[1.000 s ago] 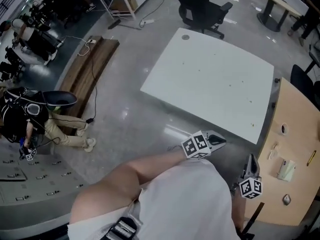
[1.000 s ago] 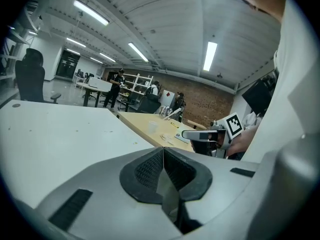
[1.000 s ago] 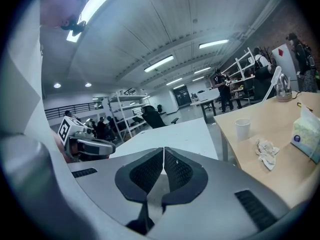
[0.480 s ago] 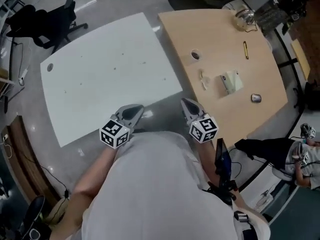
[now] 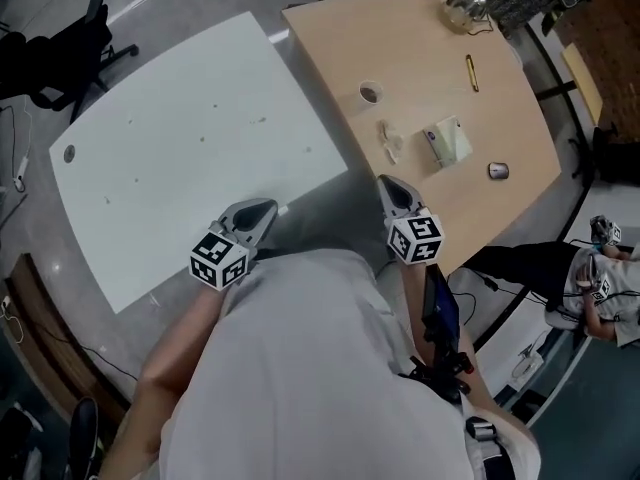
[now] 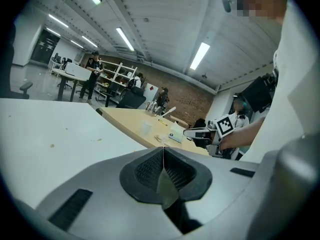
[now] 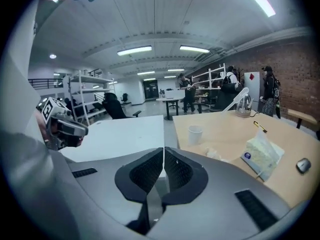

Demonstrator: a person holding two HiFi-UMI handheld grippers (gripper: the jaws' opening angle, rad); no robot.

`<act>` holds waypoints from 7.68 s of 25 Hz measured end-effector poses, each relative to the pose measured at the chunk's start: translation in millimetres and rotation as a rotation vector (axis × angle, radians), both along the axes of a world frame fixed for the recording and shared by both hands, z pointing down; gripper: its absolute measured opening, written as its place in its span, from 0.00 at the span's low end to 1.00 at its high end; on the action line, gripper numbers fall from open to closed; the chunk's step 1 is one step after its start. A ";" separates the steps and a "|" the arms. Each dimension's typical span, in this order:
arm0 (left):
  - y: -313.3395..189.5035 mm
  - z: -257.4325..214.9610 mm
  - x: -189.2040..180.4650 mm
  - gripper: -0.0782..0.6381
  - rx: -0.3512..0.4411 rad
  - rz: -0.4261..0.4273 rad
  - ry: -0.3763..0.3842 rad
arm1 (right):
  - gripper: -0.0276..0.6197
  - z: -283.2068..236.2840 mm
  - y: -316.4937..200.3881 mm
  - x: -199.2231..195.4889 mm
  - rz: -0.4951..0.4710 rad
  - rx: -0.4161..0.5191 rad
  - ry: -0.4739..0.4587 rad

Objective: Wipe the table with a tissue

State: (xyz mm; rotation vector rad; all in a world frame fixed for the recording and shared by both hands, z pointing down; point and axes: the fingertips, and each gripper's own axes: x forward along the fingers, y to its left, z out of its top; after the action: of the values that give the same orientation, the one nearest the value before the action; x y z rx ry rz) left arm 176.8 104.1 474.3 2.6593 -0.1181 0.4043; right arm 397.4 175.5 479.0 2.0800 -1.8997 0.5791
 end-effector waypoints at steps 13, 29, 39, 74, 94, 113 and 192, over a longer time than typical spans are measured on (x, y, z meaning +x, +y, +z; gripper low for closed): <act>-16.0 16.4 32.0 0.12 -0.031 -0.141 -0.045 | 0.07 79.7 -48.7 91.0 -0.158 -0.345 0.333; -34.1 15.8 64.6 0.12 -0.028 -0.205 -0.089 | 0.24 138.7 -60.5 126.6 -0.293 -0.521 0.418; -35.9 12.2 71.3 0.12 -0.026 -0.217 -0.114 | 0.24 145.7 -64.1 140.1 -0.358 -0.540 0.314; -35.7 3.4 3.5 0.12 -0.032 -0.374 -0.061 | 0.19 14.2 -117.3 -13.2 -0.470 -0.088 -0.365; -21.3 11.2 -49.0 0.12 -0.053 -0.224 -0.067 | 0.19 63.3 -83.4 -50.4 -0.297 -0.228 -0.166; -5.8 35.4 -74.0 0.12 -0.158 -0.321 -0.085 | 0.18 124.2 -142.5 -29.5 -0.534 -0.495 0.151; -32.9 18.0 -178.6 0.12 -0.077 -0.239 -0.068 | 0.16 141.1 -85.9 -259.5 -0.755 -0.543 0.206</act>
State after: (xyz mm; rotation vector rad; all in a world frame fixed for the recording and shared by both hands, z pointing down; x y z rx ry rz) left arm -1.7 71.3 492.3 2.5176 -0.4283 0.4114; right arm 137.9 89.6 620.1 0.9537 -1.9278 0.5689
